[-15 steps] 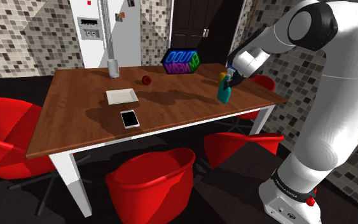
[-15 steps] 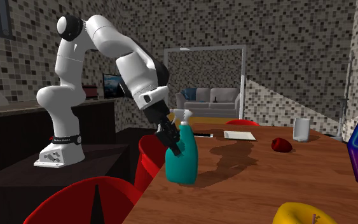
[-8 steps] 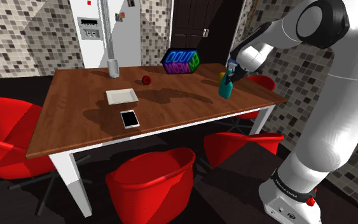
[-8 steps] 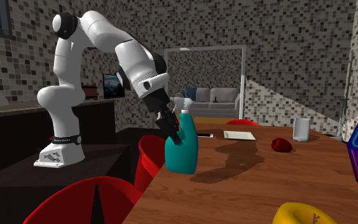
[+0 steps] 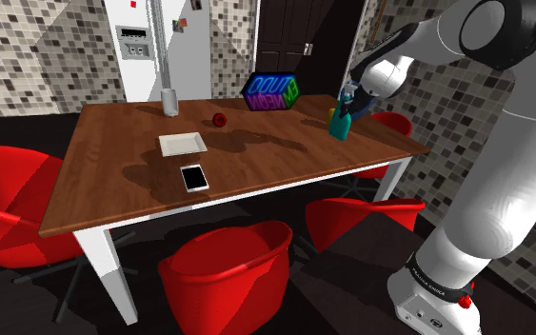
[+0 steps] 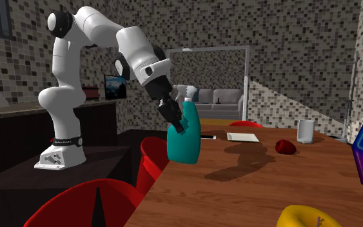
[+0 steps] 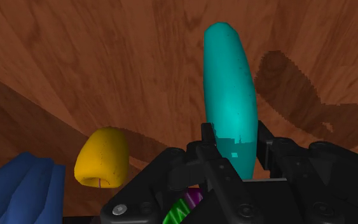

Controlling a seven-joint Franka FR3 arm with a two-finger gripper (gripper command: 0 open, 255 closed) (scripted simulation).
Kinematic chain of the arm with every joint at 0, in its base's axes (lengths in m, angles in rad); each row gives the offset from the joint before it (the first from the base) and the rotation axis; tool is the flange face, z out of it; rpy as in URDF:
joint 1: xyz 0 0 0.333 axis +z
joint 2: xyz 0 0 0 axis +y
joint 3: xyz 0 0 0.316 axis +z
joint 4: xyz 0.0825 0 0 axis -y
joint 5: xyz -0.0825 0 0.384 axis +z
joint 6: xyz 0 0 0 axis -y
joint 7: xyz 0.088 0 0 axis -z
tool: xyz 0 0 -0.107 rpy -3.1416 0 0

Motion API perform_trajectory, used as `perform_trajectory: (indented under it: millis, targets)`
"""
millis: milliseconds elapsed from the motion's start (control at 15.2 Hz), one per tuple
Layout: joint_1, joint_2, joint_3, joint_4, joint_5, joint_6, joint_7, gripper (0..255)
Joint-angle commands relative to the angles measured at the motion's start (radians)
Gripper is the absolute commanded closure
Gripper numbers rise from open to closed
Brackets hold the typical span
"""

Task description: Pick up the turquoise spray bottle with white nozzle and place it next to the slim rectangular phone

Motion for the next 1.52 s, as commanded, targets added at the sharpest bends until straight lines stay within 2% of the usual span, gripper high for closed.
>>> perform_trajectory:
  millis: [0, 726, 1452]
  targets:
    - [0.008, -0.021, -0.01, 0.003, -0.039, -0.017, 0.033, 255]
    - [0.024, -0.103, -0.035, 0.063, -0.195, -0.128, 0.164, 255]
    - [0.024, -0.156, -0.037, 0.156, -0.292, -0.255, 0.251, 255]
